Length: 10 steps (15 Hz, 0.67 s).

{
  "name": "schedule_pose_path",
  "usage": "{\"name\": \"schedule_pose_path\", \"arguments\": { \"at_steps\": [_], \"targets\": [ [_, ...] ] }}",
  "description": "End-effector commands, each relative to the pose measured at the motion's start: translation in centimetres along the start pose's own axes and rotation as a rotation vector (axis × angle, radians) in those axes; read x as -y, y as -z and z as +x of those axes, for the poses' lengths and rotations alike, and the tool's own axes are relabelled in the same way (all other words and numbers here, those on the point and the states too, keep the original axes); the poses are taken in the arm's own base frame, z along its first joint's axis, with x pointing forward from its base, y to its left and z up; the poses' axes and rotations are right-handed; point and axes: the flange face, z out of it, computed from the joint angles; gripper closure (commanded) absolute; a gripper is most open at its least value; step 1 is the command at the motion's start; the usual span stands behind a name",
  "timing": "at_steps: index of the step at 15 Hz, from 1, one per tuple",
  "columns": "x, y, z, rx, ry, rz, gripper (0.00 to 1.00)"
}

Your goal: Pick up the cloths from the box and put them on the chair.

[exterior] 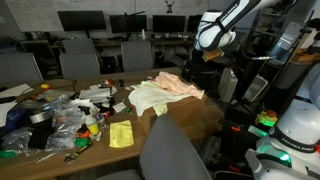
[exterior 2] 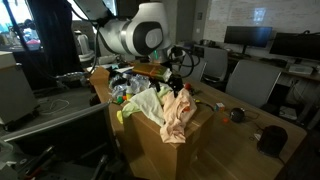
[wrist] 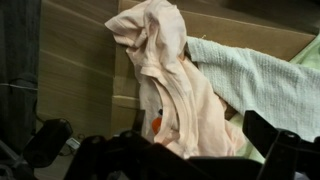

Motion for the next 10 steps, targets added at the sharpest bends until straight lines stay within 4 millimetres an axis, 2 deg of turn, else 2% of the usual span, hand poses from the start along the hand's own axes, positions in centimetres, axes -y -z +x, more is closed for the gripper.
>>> {"name": "schedule_pose_path", "arguments": {
  "at_steps": [1,5,10],
  "targets": [
    [-1.0,-3.8,2.6,0.073,-0.084,-0.025,0.0],
    [-2.2,-7.6,2.7,0.188,-0.148,0.025,0.0],
    [-3.9,-10.8,2.3,0.296,-0.199,0.13,0.0]
  ]
}}
